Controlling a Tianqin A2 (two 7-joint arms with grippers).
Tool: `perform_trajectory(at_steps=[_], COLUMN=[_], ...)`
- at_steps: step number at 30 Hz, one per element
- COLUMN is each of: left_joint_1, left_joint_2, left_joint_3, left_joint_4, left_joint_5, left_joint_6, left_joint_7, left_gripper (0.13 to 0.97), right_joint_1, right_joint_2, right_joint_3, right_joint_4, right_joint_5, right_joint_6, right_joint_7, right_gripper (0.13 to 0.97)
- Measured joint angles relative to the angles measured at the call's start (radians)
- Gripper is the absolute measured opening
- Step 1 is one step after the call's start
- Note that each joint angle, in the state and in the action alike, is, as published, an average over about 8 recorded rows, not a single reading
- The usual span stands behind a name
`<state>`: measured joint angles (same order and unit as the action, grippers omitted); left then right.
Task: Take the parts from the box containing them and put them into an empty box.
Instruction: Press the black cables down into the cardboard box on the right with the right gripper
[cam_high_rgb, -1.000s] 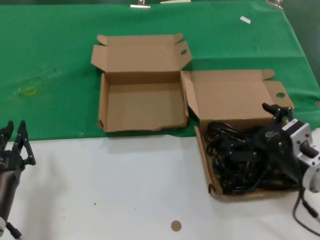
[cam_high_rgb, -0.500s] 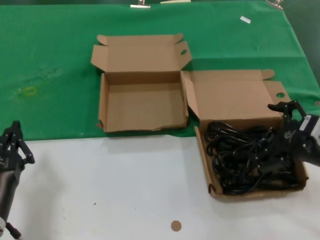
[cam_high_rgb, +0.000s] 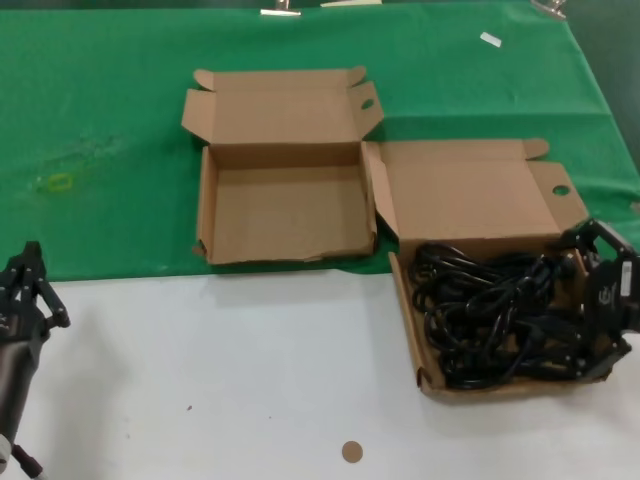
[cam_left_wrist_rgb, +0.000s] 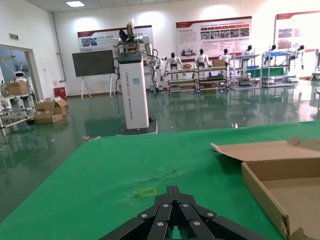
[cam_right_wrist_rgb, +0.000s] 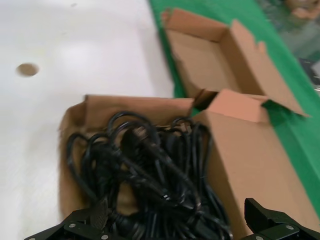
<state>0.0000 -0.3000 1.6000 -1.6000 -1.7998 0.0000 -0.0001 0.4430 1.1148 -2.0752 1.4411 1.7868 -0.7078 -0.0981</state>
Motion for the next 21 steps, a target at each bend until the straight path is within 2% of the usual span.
perform_trajectory(at_steps=[9,18,21], left_joint_1=[0.000,0.000,0.000], left_joint_2=[0.000,0.000,0.000], left_joint_3=[0.000,0.000,0.000], left_joint_4=[0.000,0.000,0.000], left_joint_5=[0.000,0.000,0.000], left_joint_6=[0.000,0.000,0.000], left_joint_7=[0.000,0.000,0.000], left_gripper=[0.144,0.144,0.144], right_joint_1=[0.079,0.139,0.149], right_joint_2=[-0.067,-0.145,-0.163], right_joint_3=[0.027,0.038,0.042], right_joint_4=[-0.078,-0.163,-0.178], right_joint_5=[-0.098,-0.192,-0.212], right_joint_6=[-0.161,-0.215,-0.225], right_joint_7=[-0.063,-0.087,-0.087], right_gripper=[0.966,0.922,0.879])
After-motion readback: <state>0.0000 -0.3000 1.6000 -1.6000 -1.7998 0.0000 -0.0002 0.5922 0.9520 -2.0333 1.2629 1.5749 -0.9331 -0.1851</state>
